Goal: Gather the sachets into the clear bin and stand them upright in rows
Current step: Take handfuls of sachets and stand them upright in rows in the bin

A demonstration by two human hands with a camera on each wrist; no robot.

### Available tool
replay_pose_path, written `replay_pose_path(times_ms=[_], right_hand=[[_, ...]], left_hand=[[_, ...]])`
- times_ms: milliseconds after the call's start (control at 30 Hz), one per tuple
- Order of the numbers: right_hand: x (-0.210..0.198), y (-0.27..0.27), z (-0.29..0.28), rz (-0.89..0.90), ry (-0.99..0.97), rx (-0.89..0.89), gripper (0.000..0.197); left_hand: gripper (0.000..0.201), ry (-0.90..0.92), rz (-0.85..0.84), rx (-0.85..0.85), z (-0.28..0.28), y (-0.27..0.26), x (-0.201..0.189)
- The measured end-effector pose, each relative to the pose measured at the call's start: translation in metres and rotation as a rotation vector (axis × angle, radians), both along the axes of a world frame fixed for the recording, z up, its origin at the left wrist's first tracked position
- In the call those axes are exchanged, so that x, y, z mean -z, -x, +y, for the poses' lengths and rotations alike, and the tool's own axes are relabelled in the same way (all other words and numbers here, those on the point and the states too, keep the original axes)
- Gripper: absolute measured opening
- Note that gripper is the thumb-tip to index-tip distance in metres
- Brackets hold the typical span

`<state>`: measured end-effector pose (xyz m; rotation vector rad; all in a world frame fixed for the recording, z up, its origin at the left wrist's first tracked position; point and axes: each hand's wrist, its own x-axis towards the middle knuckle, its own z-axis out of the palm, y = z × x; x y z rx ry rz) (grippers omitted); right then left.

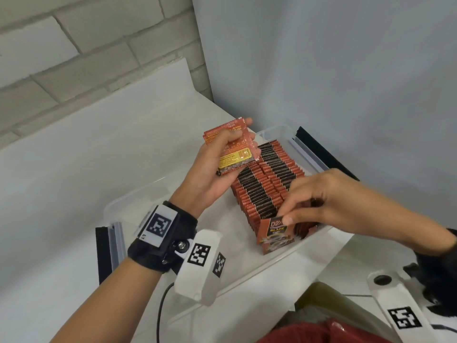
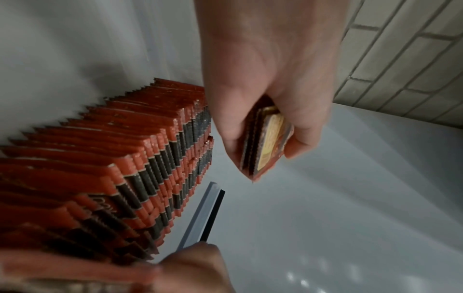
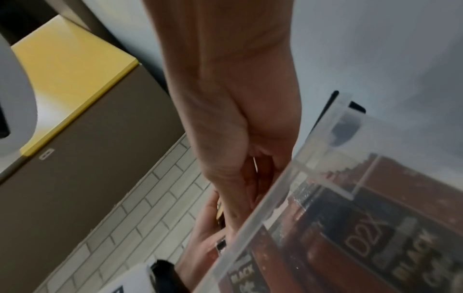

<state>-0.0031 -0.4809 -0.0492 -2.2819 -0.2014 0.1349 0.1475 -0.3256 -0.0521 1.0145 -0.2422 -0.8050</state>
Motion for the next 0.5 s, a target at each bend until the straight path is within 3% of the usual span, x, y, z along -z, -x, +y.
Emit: replay_pose_path(times_ms=[500], right_hand=[[0.016,-0.004,0.003,0.002,0.194,-0.128,0.007]], left_hand=[[0.025,-0.028,0.021,0.013,-0.002,0.001,0.001]])
